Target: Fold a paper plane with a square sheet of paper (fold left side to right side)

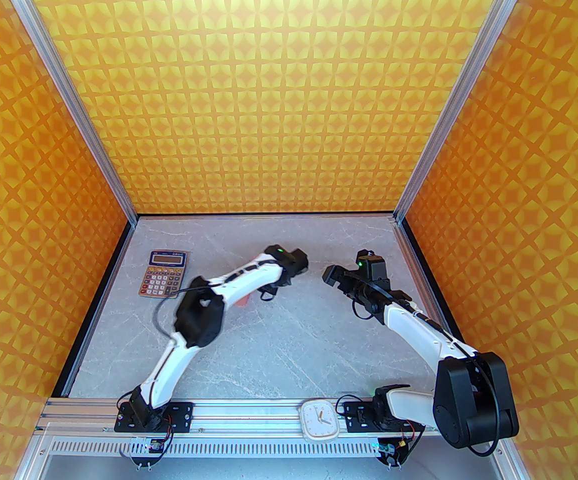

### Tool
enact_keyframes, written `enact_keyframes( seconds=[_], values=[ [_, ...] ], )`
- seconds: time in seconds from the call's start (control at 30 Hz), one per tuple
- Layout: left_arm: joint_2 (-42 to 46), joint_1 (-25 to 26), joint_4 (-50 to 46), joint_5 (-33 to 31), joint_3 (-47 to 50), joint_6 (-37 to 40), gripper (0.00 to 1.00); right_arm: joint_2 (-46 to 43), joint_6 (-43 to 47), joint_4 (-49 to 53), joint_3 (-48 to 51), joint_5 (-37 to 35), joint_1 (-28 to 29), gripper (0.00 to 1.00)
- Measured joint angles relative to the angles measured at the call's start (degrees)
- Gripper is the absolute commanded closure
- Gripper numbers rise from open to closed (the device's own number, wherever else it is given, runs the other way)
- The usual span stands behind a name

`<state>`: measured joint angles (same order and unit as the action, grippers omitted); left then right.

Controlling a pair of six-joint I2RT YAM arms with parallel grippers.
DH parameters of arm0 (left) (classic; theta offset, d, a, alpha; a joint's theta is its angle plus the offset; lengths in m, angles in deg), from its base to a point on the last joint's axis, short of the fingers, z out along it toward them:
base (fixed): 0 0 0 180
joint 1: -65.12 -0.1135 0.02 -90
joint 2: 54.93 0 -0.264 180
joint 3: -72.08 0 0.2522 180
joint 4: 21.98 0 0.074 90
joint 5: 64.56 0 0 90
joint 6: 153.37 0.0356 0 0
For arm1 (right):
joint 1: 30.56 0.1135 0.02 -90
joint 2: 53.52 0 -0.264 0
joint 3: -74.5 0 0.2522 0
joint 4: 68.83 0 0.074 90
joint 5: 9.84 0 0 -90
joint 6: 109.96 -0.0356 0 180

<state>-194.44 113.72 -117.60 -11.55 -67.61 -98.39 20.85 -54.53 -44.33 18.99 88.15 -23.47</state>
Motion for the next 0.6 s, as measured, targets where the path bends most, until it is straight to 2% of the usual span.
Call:
enact_keyframes(
  seconds=[0.1, 0.17, 0.2, 0.23, 0.27, 0.3, 0.33, 0.37, 0.47, 0.6],
  values=[
    [-4.81, 1.16, -3.48, 0.52, -6.64, -1.05, 1.0, 0.0, 0.0, -0.02, 0.0, 0.52, 0.0, 0.02],
    [-5.95, 1.51, -3.56, 3.04, -8.11, -1.27, 0.98, 0.0, 0.0, -0.04, 0.0, 0.85, 0.0, 0.02],
    [-5.97, 1.73, -3.39, 5.01, -8.07, -1.44, 0.85, 0.2, 0.0, 0.0, 0.0, 0.98, 0.0, 0.02],
    [-5.92, 1.86, -2.91, 7.06, -7.82, -1.62, 0.78, 0.48, 0.17, 0.17, -0.09, 1.03, 0.0, 0.02],
    [-5.64, 1.95, -1.86, 8.87, -7.32, -1.95, 0.76, 0.94, 0.33, 0.46, -0.22, 1.11, 0.0, 0.04],
    [-5.03, 1.95, -0.02, 11.23, -6.03, -2.51, 0.67, 1.57, 0.46, 0.74, -0.35, 1.36, 0.0, 0.07],
    [-4.2, 1.92, 1.73, 13.2, -4.46, -2.8, 0.59, 2.12, 0.55, 0.9, -0.37, 1.79, 0.0, 0.1],
    [-3.17, 1.84, 3.37, 14.84, -2.71, -2.91, 0.58, 2.43, 0.66, 1.03, -0.37, 2.36, 0.0, 0.13],
    [1.51, 1.27, 8.94, 19.82, 3.91, -3.58, 0.57, 3.02, 0.17, 0.57, -0.28, 4.87, 0.0, 0.31],
    [12.13, -1.09, 17.9, 24.94, 16.2, -3.98, 0.54, 3.69, -2.64, -3.06, 0.92, 8.7, 0.9, 0.55]
  ],
)
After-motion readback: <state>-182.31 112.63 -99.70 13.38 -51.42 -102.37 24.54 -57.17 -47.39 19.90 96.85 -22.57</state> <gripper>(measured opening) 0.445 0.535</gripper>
